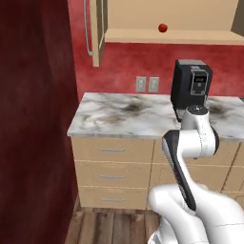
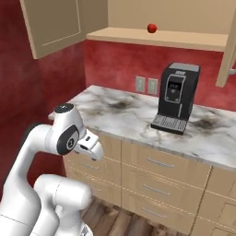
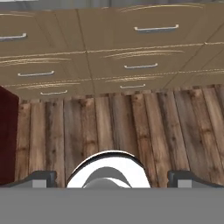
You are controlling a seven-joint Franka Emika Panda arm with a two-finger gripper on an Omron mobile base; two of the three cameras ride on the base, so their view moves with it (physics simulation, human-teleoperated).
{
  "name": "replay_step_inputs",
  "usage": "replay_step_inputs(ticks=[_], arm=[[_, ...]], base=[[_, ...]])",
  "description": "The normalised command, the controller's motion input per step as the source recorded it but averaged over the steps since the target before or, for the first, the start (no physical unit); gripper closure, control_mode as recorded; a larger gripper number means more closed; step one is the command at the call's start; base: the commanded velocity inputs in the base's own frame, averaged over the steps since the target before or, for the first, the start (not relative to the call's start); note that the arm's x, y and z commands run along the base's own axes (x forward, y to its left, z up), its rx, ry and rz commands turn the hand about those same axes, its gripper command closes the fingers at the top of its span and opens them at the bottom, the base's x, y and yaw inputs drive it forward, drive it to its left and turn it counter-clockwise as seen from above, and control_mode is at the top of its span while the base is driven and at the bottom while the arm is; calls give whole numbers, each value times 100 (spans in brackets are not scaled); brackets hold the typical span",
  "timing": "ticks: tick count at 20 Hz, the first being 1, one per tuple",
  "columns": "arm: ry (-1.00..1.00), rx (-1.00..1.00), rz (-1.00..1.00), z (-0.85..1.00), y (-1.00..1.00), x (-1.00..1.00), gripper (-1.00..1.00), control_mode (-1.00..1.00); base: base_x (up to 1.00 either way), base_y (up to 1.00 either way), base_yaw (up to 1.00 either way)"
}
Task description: Pick the tomatos from the cabinet and place them in one bowl. Pick the sweet potato from the sink and place it in the other bowl.
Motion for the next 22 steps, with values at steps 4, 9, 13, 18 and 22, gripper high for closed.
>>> replay_step_inputs(ticks=[4, 9, 13, 18, 22], arm=[[0, 0, 0, 0, 0, 0, -100, 100], [0, 0, 0, 0, 0, 0, -100, 100], [0, 0, 0, 0, 0, 0, -100, 100], [0, 0, 0, 0, 0, 0, -100, 100], [0, 0, 0, 0, 0, 0, -100, 100]], base=[[71, 6, -20], [60, 15, -22], [76, 15, -12], [87, 9, -6], [76, 15, -5]])
